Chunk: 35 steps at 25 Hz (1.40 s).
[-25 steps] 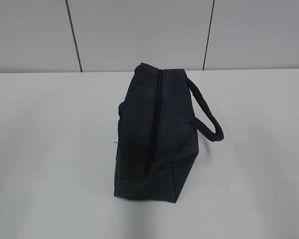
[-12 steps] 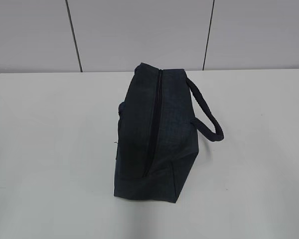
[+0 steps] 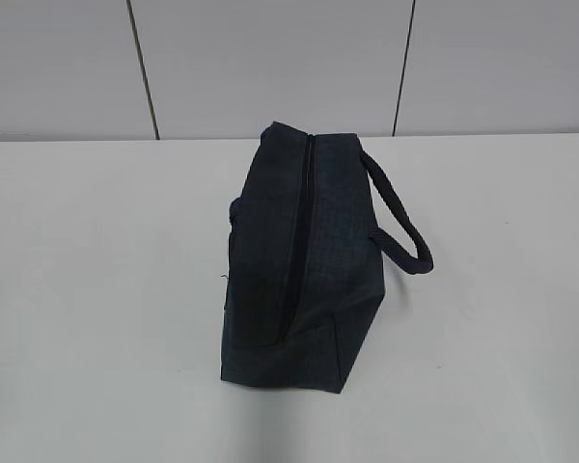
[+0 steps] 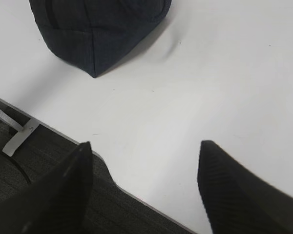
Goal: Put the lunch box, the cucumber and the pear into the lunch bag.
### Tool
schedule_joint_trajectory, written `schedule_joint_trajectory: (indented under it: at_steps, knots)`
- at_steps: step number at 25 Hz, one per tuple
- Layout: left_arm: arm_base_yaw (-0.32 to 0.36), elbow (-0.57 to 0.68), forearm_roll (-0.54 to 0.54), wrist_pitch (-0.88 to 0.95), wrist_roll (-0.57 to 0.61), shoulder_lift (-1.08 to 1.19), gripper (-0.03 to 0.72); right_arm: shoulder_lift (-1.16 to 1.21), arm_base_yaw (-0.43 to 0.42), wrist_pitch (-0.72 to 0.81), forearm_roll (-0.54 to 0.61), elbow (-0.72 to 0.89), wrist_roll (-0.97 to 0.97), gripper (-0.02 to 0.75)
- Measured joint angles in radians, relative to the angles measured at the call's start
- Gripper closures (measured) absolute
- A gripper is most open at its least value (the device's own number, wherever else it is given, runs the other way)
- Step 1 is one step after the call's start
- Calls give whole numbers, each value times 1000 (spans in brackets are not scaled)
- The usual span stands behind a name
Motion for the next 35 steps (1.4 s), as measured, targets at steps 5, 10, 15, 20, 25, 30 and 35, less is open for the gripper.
schedule_joint_trajectory:
  at_steps: [5,10,15,20,25,30,35]
  knots:
    - [0,13,-30,-72,0,0,188,0,0,0,-2,0,4,222]
    - [0,19,-30,-92,0,0,197,0,0,0,-2,0,4,223]
    - [0,19,-30,-92,0,0,208,0,0,0,-4,0,4,223]
    - [0,29,-4,-139,0,0,235,0,0,0,-4,0,4,223]
    - [0,49,-7,-160,0,0,263,0,0,0,-4,0,5,223]
    - [0,54,-15,-160,0,0,288,0,0,0,-4,0,5,223]
    - [0,54,-15,-160,0,0,297,0,0,0,-4,0,5,223]
